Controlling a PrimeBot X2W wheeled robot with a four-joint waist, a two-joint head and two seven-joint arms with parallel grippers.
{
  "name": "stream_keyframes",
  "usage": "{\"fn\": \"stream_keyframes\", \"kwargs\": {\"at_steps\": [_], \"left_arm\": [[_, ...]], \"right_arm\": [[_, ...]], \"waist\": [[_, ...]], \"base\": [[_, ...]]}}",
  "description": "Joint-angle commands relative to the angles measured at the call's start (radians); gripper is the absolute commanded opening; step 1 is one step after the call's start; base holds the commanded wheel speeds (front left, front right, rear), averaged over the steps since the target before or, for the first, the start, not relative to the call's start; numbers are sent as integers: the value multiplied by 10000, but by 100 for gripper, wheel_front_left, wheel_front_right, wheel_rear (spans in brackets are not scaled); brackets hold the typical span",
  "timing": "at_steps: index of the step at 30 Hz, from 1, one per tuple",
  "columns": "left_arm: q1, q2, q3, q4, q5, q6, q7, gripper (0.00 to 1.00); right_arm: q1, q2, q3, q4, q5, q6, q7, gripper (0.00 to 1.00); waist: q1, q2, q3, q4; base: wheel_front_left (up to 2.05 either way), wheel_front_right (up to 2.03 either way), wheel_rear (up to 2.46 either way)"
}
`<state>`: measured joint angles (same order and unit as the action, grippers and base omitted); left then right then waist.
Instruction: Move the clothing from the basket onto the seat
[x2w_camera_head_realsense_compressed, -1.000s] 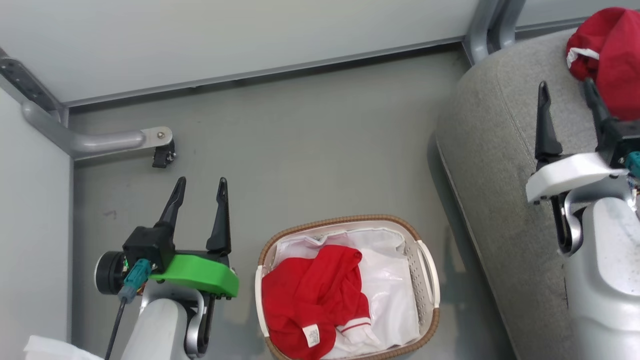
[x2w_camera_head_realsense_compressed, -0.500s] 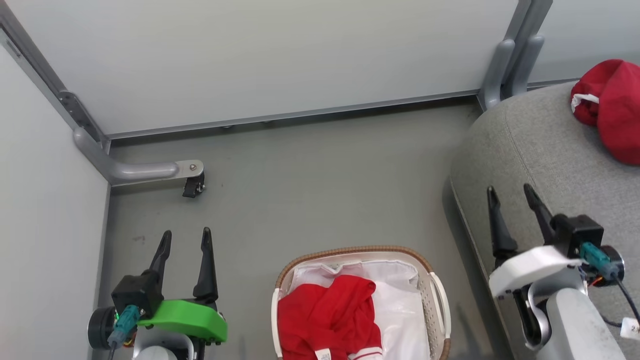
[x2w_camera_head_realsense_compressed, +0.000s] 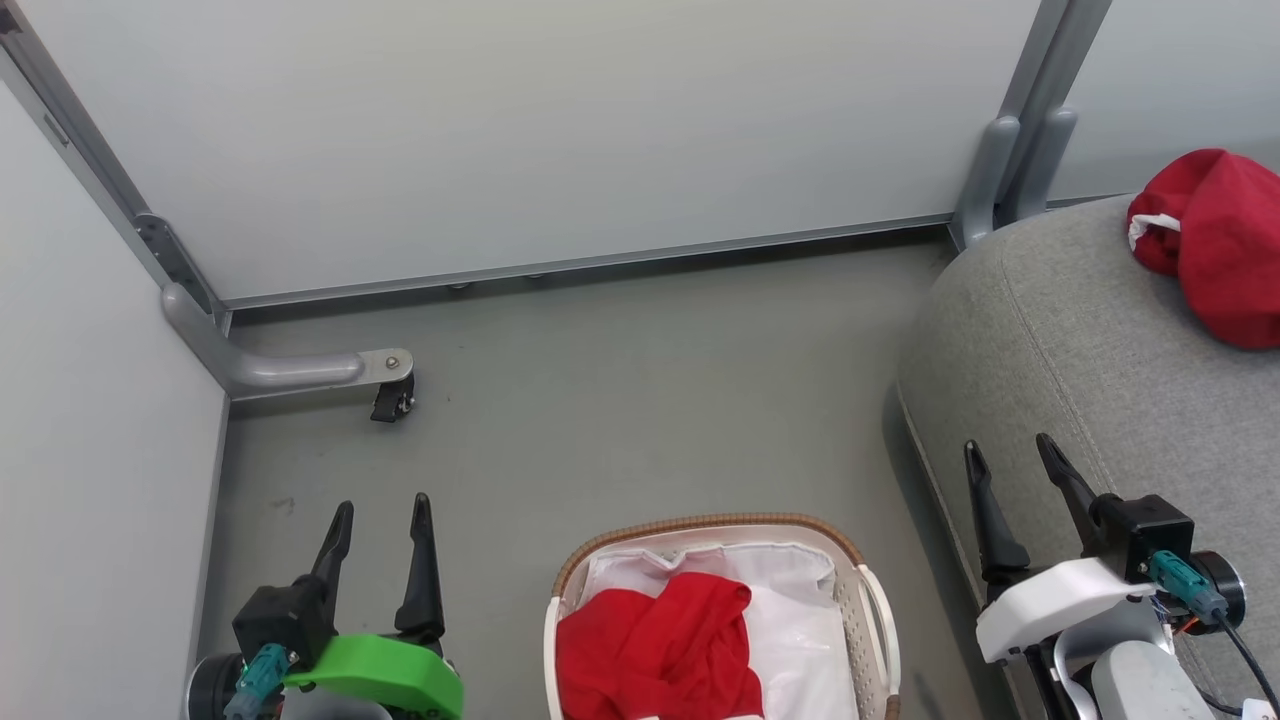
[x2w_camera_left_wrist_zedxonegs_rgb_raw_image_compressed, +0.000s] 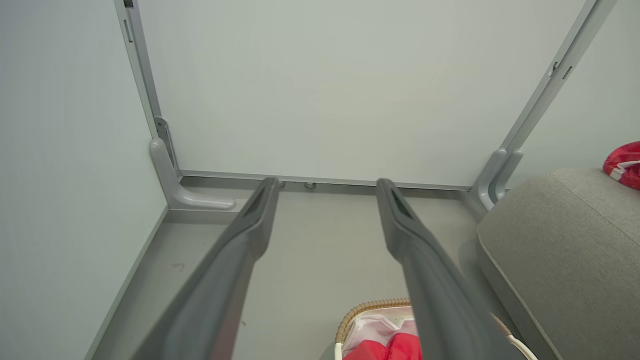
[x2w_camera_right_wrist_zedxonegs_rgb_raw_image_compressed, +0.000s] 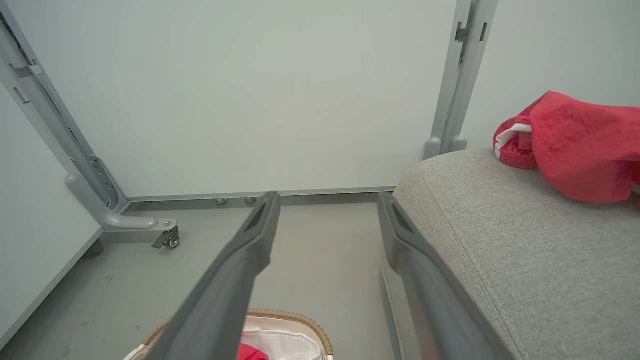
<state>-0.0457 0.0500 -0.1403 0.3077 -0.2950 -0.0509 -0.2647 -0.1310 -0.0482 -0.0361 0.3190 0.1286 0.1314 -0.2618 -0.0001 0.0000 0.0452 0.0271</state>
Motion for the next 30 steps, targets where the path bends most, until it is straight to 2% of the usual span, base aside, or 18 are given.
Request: {"fn": "stream_keyframes", "kwargs": {"at_steps": [1,30], "left_arm": [[123,11,-18,40,-7,66,5,100],[-20,10,-208,158,124,-20,6,100]], "right_arm": [[135,-42,3,-21,-110,-14,-49,100],[142,-41,148,-51,-82,-14,-49,100]], "waist": [[1,0,-12,-19],[1,0,-74,-60]], "base": [[0,0,0],[0,0,0]]}}
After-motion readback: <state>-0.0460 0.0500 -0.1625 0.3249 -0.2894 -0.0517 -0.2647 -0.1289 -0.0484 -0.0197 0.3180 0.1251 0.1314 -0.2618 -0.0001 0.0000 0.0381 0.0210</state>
